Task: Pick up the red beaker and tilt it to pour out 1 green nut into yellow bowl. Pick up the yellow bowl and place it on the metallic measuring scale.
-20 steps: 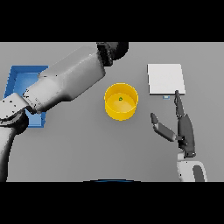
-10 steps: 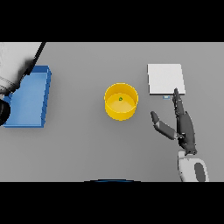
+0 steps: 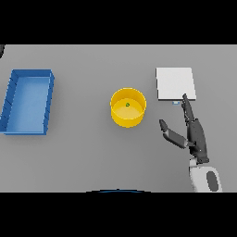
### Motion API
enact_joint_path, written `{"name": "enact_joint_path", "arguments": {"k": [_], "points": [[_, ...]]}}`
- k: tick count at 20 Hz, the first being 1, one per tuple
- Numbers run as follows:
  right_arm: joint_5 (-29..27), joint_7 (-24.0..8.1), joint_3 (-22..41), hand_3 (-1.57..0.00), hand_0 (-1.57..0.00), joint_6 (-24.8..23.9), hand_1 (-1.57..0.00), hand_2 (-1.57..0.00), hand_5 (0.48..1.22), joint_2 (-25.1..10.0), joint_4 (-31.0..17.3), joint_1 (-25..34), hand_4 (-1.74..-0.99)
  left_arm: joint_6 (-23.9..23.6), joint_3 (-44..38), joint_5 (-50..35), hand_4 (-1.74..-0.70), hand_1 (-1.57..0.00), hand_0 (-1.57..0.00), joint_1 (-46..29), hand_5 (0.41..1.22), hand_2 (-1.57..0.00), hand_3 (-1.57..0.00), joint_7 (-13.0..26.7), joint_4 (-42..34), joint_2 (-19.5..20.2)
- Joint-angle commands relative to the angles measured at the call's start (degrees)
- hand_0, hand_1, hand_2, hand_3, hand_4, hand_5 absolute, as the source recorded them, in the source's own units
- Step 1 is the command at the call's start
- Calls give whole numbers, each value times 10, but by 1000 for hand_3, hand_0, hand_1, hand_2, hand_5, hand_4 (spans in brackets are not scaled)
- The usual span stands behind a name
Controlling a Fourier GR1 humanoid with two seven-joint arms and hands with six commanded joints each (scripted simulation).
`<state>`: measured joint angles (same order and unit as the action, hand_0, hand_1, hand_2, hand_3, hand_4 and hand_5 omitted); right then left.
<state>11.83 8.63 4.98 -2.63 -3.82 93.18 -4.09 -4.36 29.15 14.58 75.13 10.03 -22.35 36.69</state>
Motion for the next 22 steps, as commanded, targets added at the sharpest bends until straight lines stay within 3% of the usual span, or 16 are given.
{"name": "enact_joint_path", "arguments": {"k": [1,7,12,13,15,18,20,21,22], "points": [[3,1,-1,1,1,0,1,1,604,-5,1,-1,-1212,-22,-10,-21,-1740,-1571,-1571,-28,1221,-1569,-1446,19,-30,10],[16,-6,6,1,1,1,1,1,653,-11,0,1,-1206,-131,-18,-115,-1741,-1571,-1571,-230,1221,-1571,-1450,162,-245,63],[16,-3,9,1,1,3,1,1,664,-11,4,-2,-1218,-197,-6,-157,-1741,-1571,-1571,-358,1221,-1571,-1450,213,-376,91],[19,-14,7,1,1,-1,1,1,664,-11,-1,7,-1214,-205,-2,-161,-1741,-1571,-1571,-366,1221,-1571,-1474,222,-385,88],[15,-6,10,1,1,5,1,1,666,-11,2,3,-1217,-224,6,-167,-1741,-1571,-1571,-387,1221,-1571,-1509,232,-404,88],[24,1,14,1,1,-1,1,1,665,-10,12,-5,-1207,-247,21,-171,-1741,-1571,-1571,-410,1117,-1571,-1539,246,-422,90],[22,-5,15,1,1,-1,1,1,664,-6,16,-9,-1205,-248,37,-176,-1741,-1571,-1571,-409,967,-1571,-1551,249,-411,96],[26,-1,15,1,1,-4,1,1,667,-8,12,-6,-1202,-241,45,-179,-1667,-1571,-1571,-413,908,-1571,-1555,249,-417,106],[23,-1,12,1,1,-1,1,1,664,-12,13,-10,-1197,-224,55,-187,-1530,-1571,-1571,-414,865,-1571,-1503,249,-421,111]]}}
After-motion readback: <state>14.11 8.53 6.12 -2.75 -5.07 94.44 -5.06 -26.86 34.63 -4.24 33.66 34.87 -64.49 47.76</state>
